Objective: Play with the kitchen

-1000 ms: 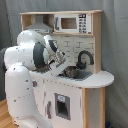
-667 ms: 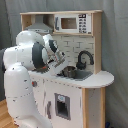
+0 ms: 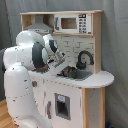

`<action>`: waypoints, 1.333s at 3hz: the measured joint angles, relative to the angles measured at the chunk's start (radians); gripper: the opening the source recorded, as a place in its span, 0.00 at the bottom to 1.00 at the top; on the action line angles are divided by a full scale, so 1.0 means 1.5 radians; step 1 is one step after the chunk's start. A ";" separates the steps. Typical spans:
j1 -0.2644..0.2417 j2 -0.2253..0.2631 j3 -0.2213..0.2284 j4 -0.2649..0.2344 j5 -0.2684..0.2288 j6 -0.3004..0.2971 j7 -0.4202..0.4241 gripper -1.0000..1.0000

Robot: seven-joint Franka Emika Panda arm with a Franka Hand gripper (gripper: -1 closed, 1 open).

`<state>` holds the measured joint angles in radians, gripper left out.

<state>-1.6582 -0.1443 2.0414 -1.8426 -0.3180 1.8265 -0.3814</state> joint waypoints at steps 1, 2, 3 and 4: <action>0.000 0.000 -0.002 0.001 0.005 -0.001 0.000 1.00; -0.001 -0.001 -0.003 0.003 0.005 0.004 0.000 0.00; -0.003 -0.002 -0.005 0.006 0.005 0.009 -0.001 0.00; -0.005 -0.003 -0.005 0.009 0.005 0.013 -0.002 1.00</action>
<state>-1.6664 -0.1493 2.0337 -1.8289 -0.3105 1.8457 -0.3837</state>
